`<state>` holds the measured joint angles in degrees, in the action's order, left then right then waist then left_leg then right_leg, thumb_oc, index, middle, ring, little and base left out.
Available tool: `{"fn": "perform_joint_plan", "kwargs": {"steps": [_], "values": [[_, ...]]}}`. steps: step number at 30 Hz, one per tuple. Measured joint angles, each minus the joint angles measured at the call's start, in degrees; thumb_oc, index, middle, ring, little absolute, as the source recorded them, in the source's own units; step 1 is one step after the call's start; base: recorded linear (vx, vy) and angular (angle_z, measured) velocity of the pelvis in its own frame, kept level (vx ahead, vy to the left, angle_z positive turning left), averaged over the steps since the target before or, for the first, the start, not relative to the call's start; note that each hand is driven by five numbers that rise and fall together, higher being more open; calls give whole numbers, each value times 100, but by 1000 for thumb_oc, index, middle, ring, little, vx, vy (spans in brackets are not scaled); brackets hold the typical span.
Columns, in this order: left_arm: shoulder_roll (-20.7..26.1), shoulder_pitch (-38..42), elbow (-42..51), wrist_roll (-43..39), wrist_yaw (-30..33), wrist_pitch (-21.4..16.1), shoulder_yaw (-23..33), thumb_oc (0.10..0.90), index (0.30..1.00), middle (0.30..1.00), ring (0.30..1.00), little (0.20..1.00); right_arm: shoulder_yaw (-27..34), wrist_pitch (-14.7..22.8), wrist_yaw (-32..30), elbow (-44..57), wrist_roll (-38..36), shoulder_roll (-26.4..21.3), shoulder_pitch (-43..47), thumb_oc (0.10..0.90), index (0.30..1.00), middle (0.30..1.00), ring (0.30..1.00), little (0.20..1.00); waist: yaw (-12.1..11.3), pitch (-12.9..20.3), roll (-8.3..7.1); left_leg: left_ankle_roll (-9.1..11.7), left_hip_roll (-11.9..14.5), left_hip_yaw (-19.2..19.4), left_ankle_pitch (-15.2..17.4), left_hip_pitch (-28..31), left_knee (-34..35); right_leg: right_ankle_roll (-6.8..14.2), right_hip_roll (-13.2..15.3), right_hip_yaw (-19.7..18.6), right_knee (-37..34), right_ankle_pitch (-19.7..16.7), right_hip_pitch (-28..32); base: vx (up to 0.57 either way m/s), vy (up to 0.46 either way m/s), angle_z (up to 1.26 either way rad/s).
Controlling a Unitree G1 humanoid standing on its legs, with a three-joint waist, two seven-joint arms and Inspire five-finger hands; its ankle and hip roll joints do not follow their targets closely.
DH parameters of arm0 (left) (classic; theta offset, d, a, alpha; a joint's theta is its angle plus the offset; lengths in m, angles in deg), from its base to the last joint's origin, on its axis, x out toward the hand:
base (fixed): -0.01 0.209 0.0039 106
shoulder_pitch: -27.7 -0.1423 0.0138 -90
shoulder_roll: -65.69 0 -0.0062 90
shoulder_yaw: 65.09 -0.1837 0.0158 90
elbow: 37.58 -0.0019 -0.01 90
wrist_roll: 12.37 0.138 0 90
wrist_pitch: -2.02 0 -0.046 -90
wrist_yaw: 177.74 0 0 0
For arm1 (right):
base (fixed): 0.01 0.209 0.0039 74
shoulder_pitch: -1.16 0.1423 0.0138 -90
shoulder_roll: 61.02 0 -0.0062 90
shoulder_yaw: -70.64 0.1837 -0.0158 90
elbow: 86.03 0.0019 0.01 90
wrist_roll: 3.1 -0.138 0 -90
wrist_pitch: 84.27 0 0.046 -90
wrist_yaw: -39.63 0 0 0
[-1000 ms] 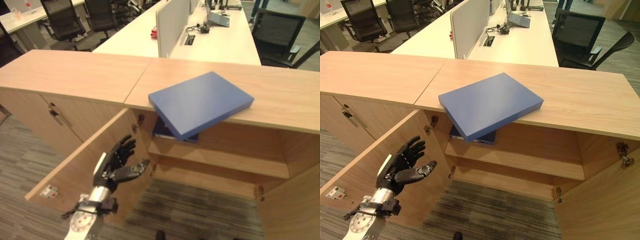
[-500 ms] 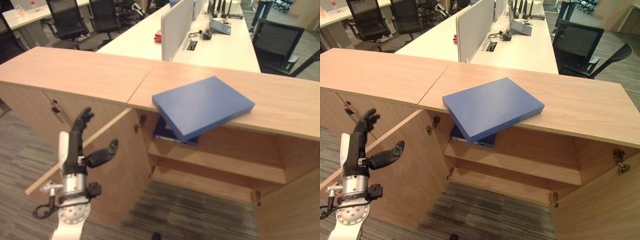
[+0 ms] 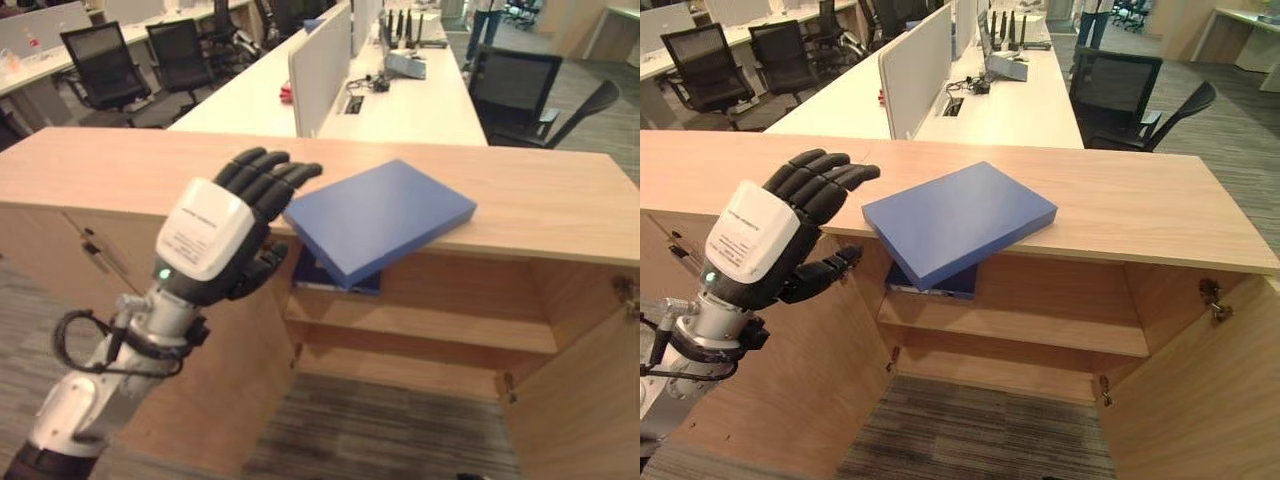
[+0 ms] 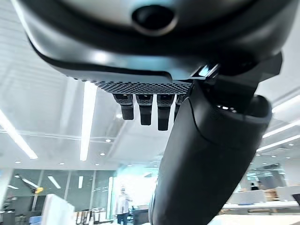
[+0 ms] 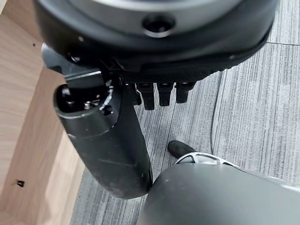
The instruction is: Put the empty folder in the office cabinet
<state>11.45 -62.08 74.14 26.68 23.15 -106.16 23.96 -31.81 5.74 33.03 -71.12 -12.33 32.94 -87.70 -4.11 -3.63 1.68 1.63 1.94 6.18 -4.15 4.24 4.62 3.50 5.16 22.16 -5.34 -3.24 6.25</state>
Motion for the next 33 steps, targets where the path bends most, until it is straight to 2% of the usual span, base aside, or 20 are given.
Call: {"fn": "perform_joint_plan", "kwargs": {"steps": [9, 18, 33], "values": [[139, -32, -222, 68, -39, -64, -230, 800, 900, 900, 900, 900, 28, 62, 2, -167, 0, -11, -77, 800, 900, 900, 900, 900, 15, 314, 64, 25, 4, 63, 46, -2, 1, -9, -2, -74, 0, -34, -35, -2, 1, -3], [141, -30, -722, 68, -165, -39, -526, 800, 900, 900, 900, 900, 39, 59, 4, -163, -1, -8, -77, 800, 900, 900, 900, 900, 81, 343, 66, 21, 3, 119, 43, -2, 2, -18, 2, -127, 0, -70, -67, -1, 1, -3], [78, 360, -1503, 194, -284, 319, -1135, 800, 900, 900, 900, 900, 39, -28, 2, -160, 2, 1, -75, 800, 900, 900, 900, 900, 113, 356, 53, 14, 4, 166, 46, 43, 1, -18, 1, -173, 0, -77, -67, 0, 0, 0]]}}
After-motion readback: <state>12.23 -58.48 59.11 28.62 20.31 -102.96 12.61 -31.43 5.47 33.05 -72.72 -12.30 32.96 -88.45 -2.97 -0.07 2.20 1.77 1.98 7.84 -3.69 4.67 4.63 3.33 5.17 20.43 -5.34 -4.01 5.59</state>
